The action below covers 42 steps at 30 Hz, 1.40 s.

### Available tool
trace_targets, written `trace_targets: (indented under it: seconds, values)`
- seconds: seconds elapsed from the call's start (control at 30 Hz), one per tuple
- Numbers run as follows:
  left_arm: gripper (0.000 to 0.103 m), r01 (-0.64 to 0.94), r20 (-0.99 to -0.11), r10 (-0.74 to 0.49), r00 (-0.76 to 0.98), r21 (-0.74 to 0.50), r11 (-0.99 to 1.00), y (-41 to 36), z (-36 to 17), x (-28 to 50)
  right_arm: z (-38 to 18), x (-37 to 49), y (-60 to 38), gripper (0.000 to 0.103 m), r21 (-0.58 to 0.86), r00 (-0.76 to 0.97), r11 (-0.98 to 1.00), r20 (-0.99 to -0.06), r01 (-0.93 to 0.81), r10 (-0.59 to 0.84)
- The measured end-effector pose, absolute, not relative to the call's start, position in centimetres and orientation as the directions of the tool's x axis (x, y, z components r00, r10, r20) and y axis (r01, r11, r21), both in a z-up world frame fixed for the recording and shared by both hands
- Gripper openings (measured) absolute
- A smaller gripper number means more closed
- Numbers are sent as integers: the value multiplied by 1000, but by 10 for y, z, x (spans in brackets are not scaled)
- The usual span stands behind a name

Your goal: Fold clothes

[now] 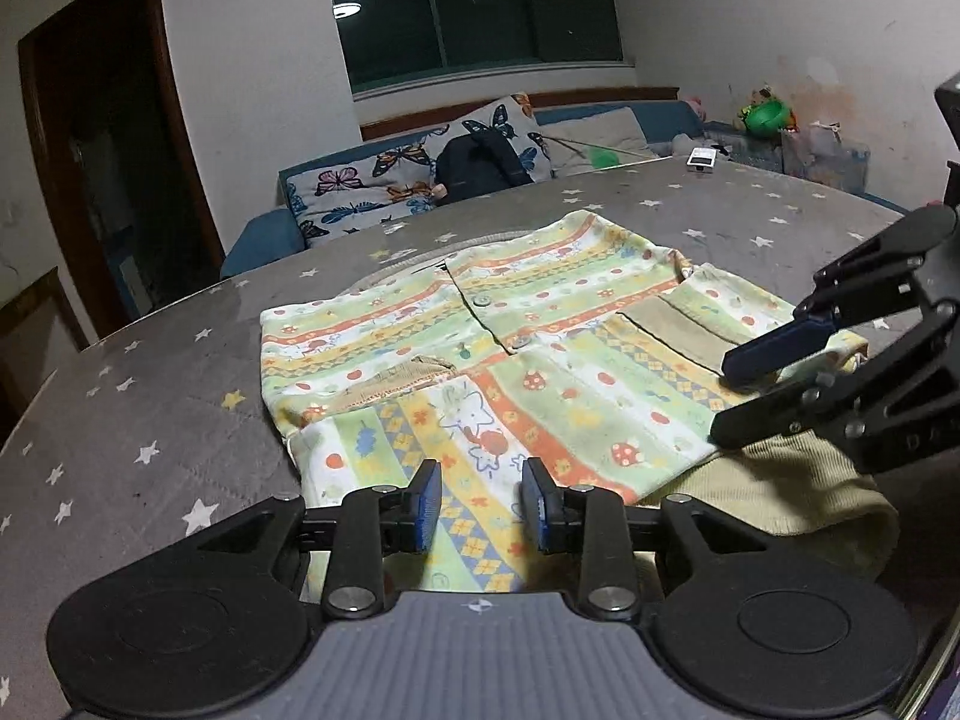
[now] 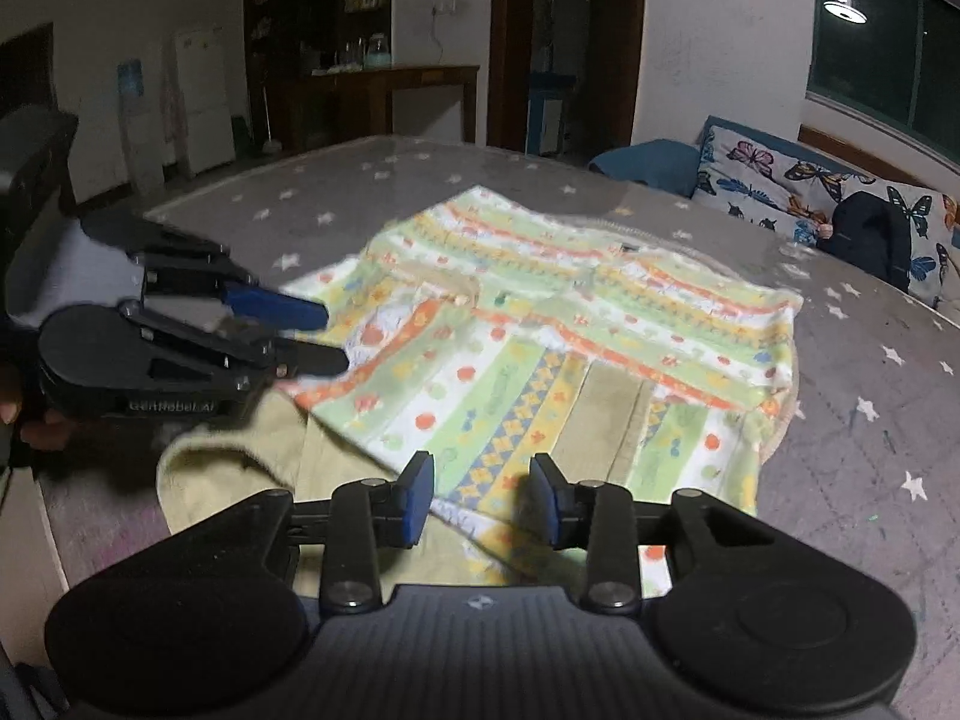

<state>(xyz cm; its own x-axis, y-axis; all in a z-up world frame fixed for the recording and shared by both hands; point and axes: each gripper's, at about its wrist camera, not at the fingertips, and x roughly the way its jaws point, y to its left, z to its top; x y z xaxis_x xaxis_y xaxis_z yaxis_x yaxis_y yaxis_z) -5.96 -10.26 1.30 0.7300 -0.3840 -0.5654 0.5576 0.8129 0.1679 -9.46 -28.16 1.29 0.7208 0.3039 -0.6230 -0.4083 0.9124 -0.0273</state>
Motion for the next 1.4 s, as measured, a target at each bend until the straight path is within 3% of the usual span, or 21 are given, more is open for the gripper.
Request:
trace_targets:
  seconds: [0.2,0.5,0.8,0.9,1.0,1.07,1.27,1.4]
  values:
    - [32,556,-550,-388,740,174,813,-85,29,-66,24,-108,-290,35,-54,731,907,-613,-417,299]
    - [35,614,-570,-400,717,247,750,-58,34,-88,16,-156,-297,35,-190,666,816,-689,-546,285]
    - [35,663,-600,-414,685,278,695,-59,20,-105,12,-162,-273,38,-285,698,742,-637,-606,326]
    - [47,674,-590,-424,686,299,675,-59,19,-111,11,-160,-267,38,-298,708,734,-620,-610,337]
    - [48,685,-577,-434,692,334,647,-59,19,-116,14,-157,-267,29,-259,699,741,-612,-619,370]
    - [48,697,-576,-444,686,344,630,-61,18,-118,18,-153,-271,8,-202,688,761,-608,-616,396]
    - [48,735,-579,-476,662,379,562,-72,11,-122,36,-140,-288,4,-69,695,821,-575,-567,432]
    - [48,747,-567,-497,657,396,535,-84,8,-122,38,-137,-287,4,-86,697,820,-580,-566,421]
